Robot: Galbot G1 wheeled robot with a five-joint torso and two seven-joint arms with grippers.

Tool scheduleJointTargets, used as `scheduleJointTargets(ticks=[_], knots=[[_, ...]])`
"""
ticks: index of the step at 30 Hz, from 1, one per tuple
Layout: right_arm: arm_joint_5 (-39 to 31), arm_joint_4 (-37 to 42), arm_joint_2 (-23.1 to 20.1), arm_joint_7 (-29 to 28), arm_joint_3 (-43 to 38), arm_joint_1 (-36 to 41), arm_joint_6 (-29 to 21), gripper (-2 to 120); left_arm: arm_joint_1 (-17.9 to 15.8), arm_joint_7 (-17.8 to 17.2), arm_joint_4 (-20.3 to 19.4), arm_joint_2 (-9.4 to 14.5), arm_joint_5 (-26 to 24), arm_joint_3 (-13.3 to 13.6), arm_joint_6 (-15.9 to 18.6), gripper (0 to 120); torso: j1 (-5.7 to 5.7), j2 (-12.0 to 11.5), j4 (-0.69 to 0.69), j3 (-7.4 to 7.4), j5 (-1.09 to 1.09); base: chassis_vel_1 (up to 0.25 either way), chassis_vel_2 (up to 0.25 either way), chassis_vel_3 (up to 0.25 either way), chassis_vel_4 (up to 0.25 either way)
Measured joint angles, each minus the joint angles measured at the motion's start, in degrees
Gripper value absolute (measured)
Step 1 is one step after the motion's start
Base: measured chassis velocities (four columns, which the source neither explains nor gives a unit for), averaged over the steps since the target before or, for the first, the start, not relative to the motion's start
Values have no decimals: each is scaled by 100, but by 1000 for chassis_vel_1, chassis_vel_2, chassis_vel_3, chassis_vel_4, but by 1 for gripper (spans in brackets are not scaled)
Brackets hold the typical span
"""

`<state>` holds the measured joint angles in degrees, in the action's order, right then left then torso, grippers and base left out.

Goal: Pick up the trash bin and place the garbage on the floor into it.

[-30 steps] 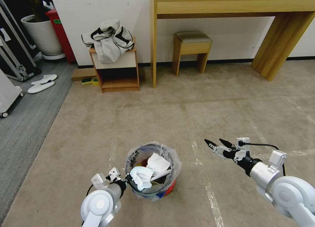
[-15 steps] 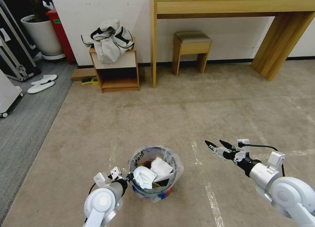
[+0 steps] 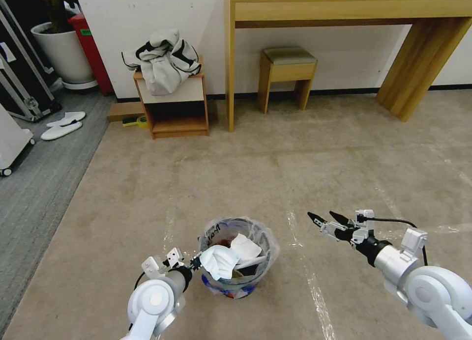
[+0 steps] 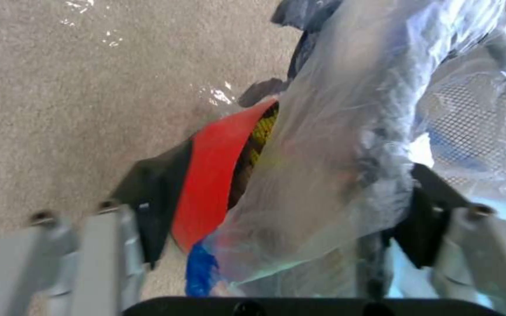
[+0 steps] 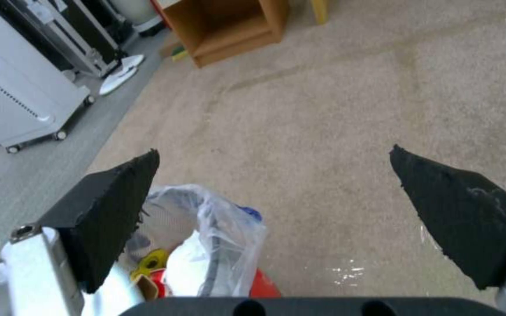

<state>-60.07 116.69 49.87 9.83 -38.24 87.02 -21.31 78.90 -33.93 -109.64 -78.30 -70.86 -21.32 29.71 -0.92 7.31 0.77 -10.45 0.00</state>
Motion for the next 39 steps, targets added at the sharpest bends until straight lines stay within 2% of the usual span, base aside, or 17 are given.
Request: scheduleJointTargets(ticks=[4, 7, 29, 39], knots=[[14, -1, -1, 4, 10, 1, 5, 100, 8, 19, -16, 0, 6, -2, 0, 96, 0, 0, 0, 0, 0, 0, 0, 0, 0], [26, -1, 5, 5, 12, 5, 7, 100, 23, 43, -46, 11, 11, -11, 0, 100, 0, 0, 0, 0, 0, 0, 0, 0, 0], [81, 50, 56, 13, 31, 37, 18, 100, 160, 180, -119, 38, 132, -95, 5, 100, 0, 0, 0, 1, 0, 0, 0, 0, 0], [83, 51, 61, 20, 38, 31, 41, 100, 183, 403, -46, 30, 478, -127, -89, 100, 0, 0, 0, 1, 0, 0, 0, 0, 0]])
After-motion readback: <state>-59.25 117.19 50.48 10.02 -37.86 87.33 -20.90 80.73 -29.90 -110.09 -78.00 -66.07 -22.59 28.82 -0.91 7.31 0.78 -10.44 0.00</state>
